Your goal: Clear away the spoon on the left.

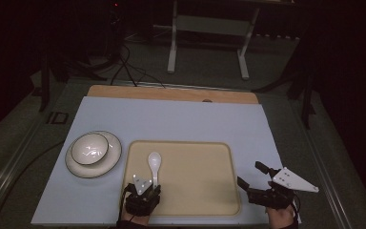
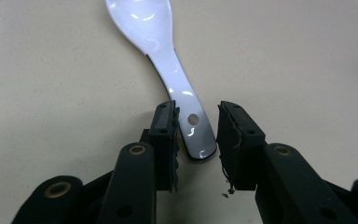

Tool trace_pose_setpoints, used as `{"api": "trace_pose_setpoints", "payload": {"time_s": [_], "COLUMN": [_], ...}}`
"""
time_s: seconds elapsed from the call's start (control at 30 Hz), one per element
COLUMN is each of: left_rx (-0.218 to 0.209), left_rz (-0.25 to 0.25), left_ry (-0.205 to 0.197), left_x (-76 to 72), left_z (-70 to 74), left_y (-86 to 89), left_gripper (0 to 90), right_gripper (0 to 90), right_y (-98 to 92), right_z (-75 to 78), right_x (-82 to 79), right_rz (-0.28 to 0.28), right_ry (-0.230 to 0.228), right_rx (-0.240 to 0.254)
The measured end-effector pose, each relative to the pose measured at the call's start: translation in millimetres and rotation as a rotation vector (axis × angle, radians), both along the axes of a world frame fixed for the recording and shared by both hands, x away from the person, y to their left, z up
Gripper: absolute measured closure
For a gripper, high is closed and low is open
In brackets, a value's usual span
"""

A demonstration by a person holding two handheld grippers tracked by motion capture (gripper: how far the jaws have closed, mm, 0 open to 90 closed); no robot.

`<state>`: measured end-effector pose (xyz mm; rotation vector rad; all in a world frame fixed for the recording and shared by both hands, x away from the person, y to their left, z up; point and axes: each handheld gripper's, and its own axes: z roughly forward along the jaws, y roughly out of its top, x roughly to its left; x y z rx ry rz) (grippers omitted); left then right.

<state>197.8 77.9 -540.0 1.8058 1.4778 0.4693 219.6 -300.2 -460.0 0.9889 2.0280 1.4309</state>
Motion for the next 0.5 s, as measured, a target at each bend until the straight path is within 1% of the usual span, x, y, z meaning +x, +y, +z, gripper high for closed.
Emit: {"api": "trace_pose_setpoints", "payload": {"time_s": [0.03,0.1,0.17,0.23,0.3,0.33,0.37,0.4,0.47,0.5], "left_rx": [0.0,-0.003,-0.02,-0.028,-0.036,-0.036,-0.027,-0.013,-0.028,-0.028], "left_rz": [0.001,0.0,0.0,-0.008,-0.013,-0.013,-0.041,-0.046,-0.064,-0.064], "left_ry": [-0.003,-0.008,-0.013,-0.027,-0.042,-0.042,-0.061,-0.066,-0.065,-0.068], "left_x": [-0.2,-0.6,-1.1,-1.7,-2.5,-2.5,-2.5,-2.3,-1.2,-0.5], "left_z": [0.5,2.2,5.0,9.5,16.8,16.8,25.6,29.1,35.1,37.5], "left_y": [0.1,1.1,3.2,5.0,7.3,7.3,8.7,9.4,13.0,14.8], "left_gripper": [65.8,65.8,65.3,63.5,59.8,59.8,59.8,55.9,52.8,52.7], "right_gripper": [13.2,13.2,13.2,13.2,13.1,13.1,13.1,13.1,13.2,13.1], "right_y": [0.1,0.0,0.0,0.0,-0.1,-0.1,-0.2,-0.2,-0.1,-0.2], "right_z": [0.1,0.2,0.2,0.1,0.1,0.1,0.2,0.1,0.2,0.2], "right_x": [-0.1,-0.3,-0.3,-0.2,-0.2,-0.2,-0.2,-0.1,-0.3,-0.4], "right_rz": [-0.002,-0.001,-0.003,-0.004,-0.004,-0.004,-0.004,-0.006,-0.005,-0.006], "right_ry": [-0.003,-0.004,-0.004,-0.004,-0.005,-0.005,-0.006,-0.006,-0.006,-0.006], "right_rx": [-0.002,-0.001,-0.002,-0.002,-0.002,-0.002,-0.002,-0.002,-0.002,-0.003]}}
